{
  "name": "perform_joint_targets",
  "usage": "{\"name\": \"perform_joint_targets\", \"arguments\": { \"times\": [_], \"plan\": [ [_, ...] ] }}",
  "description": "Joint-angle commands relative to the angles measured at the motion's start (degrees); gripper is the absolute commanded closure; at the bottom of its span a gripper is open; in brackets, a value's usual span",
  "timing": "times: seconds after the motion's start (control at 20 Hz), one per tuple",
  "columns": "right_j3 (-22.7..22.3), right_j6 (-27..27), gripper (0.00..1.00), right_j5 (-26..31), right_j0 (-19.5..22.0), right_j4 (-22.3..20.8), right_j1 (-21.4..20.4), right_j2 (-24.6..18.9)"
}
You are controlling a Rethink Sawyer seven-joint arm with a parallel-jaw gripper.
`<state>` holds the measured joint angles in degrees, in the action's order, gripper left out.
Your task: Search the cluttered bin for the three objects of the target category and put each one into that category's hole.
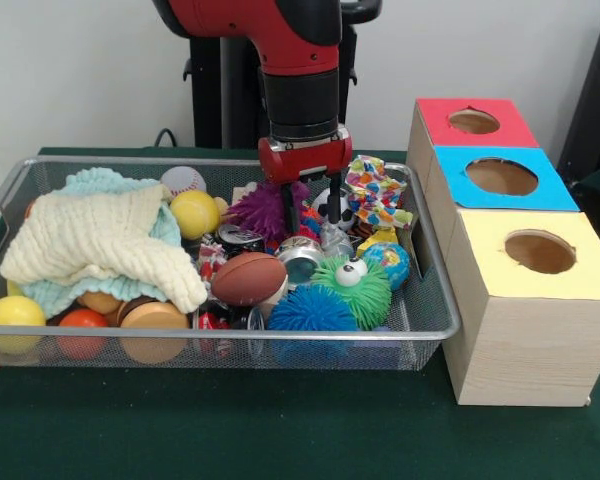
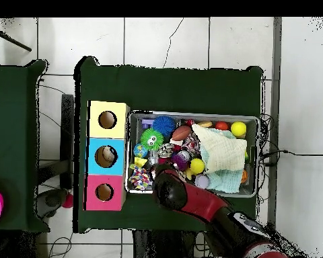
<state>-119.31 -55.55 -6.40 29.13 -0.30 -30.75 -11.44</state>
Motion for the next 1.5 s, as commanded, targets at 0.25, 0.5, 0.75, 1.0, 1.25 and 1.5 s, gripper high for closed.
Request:
{"name": "perform_joint_targets", "arguments": {
  "times": [0.25, 0.5, 0.75, 1.0, 1.25, 1.5],
  "plan": [
    [-0.71, -15.82, 0.00, 9.11, -0.69, 4.80, -2.18, -4.27],
    [0.05, -16.21, 0.00, 6.07, -0.51, 3.97, -0.04, -4.49],
    [-0.64, -18.18, 0.00, 4.83, -0.13, 4.96, 0.52, -6.02],
    [-1.43, -19.46, 0.00, 3.19, -0.02, 5.46, 0.94, -7.27],
    [-2.50, -20.75, 0.00, 2.24, 1.00, 6.24, 1.06, -9.15],
    [-2.54, -20.55, 0.00, 1.33, 1.12, 6.24, 1.27, -9.51]
  ]
}}
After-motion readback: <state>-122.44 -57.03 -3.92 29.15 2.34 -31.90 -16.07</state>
